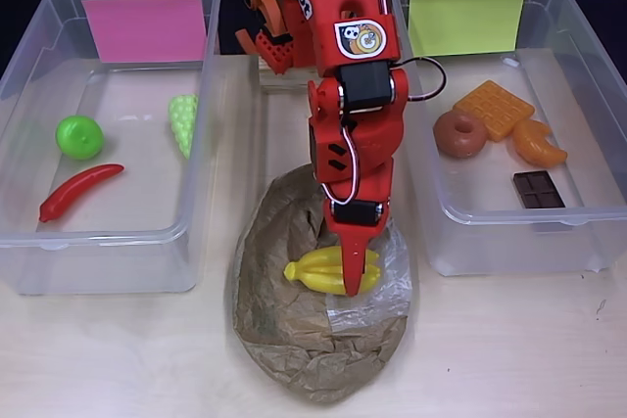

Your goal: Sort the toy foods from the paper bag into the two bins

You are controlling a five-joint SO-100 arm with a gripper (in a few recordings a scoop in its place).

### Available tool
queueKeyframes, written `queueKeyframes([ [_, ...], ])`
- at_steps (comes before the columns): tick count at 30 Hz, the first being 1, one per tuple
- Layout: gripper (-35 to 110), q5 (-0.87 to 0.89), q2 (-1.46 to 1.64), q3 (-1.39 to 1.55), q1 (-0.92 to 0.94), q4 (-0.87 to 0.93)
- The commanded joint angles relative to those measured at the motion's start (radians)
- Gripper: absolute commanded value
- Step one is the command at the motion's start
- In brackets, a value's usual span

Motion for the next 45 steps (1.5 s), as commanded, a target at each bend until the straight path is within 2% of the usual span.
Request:
queueKeyframes([
  [1,15,-0.005,0.009,-0.049,0.005,0.006],
  [8,8,-0.018,0.026,-0.184,-0.012,0.155],
  [17,8,-0.083,0.049,-0.534,-0.037,0.463],
  [24,8,-0.043,0.103,-0.692,-0.041,0.635],
  [30,9,0.046,0.305,-0.581,0.035,0.704],
  [37,8,0.101,0.64,-0.264,0.164,0.67],
  [45,9,0.094,0.861,-0.081,0.336,0.641],
])
